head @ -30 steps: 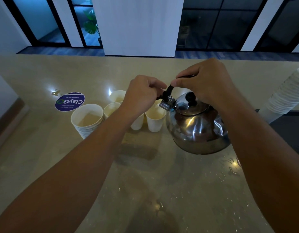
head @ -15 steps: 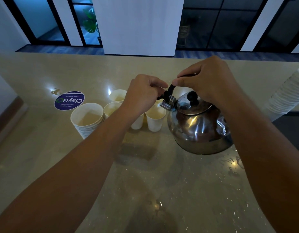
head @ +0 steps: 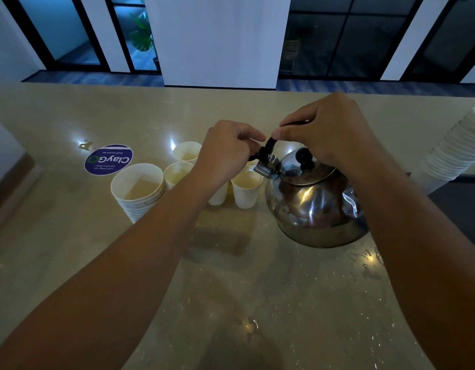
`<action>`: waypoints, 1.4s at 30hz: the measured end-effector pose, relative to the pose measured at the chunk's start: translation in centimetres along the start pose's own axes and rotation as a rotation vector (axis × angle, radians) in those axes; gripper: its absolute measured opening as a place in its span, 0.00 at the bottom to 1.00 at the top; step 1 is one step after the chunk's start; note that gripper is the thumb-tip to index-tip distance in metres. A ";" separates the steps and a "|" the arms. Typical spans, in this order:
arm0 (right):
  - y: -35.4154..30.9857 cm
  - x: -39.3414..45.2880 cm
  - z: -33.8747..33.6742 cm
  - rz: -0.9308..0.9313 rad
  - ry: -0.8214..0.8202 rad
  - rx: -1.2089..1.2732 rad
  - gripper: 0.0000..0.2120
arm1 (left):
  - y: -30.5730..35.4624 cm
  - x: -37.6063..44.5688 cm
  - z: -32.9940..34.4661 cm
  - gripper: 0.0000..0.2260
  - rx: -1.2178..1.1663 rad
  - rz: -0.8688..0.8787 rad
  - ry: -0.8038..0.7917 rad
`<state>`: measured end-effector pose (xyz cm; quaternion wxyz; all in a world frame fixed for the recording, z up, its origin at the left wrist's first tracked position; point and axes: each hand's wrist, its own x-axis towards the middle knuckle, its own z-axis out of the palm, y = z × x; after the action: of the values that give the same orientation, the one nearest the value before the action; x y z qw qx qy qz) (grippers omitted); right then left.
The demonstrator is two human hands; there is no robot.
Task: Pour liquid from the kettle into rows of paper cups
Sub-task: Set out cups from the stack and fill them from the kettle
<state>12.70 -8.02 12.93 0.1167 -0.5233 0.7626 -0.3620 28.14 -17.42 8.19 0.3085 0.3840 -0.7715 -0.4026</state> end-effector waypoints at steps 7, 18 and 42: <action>0.2 -0.2 -0.1 0.028 0.015 0.038 0.09 | 0.2 0.0 0.1 0.10 -0.007 0.012 0.017; 2.4 -3.3 -0.4 0.104 0.295 0.323 0.09 | 2.7 0.4 1.8 0.13 0.007 0.075 0.024; 9.2 -7.1 3.1 0.376 0.543 0.513 0.09 | 2.6 -0.6 10.6 0.15 0.222 0.073 -0.197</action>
<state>10.87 -1.33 3.12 0.1020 -0.2142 0.7329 -0.6376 19.27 -11.86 5.17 0.2013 0.3462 -0.8513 -0.3391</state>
